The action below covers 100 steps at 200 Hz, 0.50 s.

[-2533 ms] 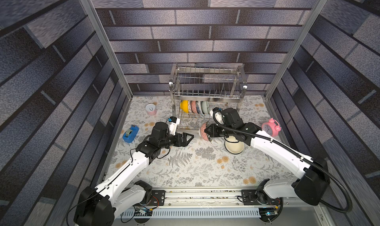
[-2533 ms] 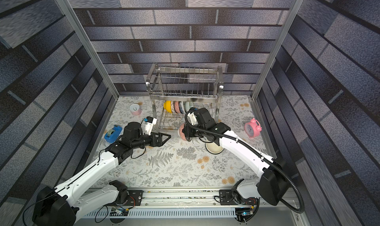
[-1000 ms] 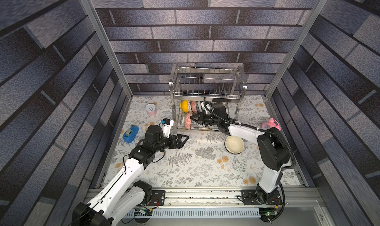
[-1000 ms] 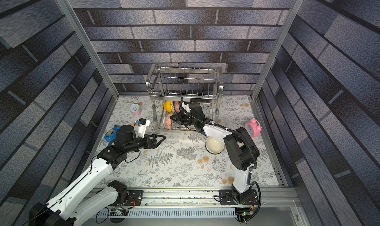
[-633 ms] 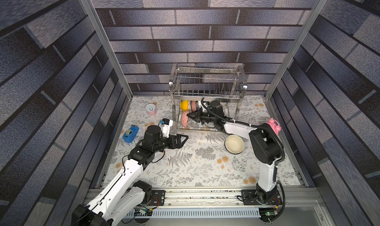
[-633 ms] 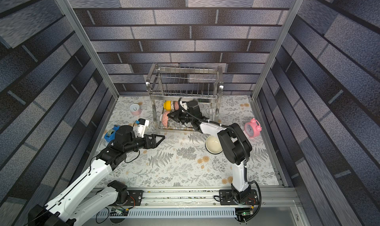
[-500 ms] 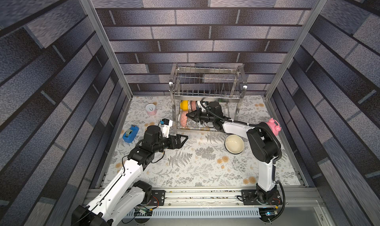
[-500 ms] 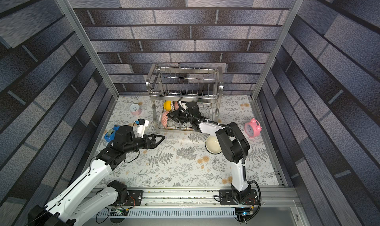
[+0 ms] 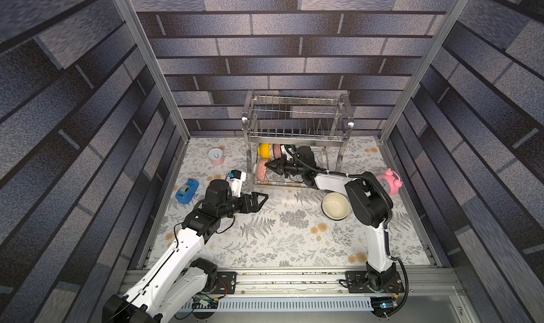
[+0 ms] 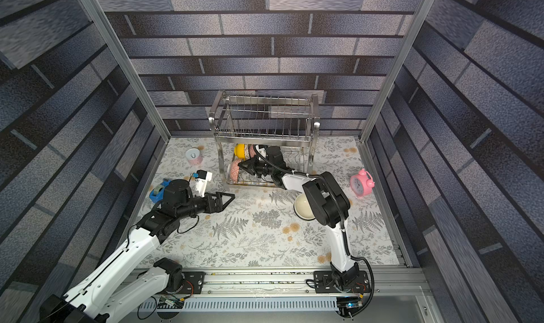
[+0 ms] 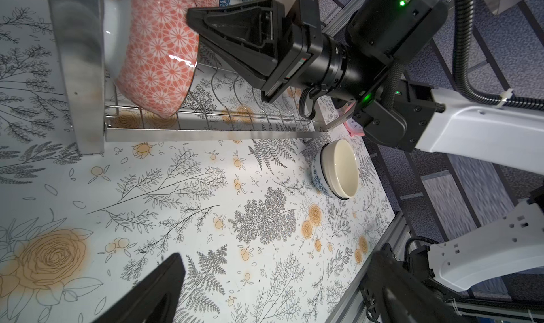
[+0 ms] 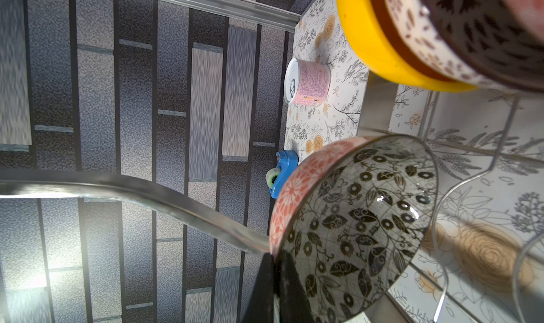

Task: Load bowls into a dish rack
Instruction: Place the bowl in the dish rack.

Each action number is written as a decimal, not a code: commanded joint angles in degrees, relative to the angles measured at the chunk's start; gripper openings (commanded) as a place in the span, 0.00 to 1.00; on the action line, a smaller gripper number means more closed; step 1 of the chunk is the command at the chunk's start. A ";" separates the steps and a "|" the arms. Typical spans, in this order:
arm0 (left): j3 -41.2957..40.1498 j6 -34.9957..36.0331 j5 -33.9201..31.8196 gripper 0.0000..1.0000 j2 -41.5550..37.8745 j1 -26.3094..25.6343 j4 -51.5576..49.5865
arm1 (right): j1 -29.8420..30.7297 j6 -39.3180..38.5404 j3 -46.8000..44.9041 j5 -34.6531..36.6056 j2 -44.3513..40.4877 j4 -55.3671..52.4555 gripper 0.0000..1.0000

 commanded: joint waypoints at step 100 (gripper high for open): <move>0.64 0.25 0.73 1.00 0.20 0.41 -0.78 | -0.57 -7.10 5.72 -0.74 2.46 -7.34 0.00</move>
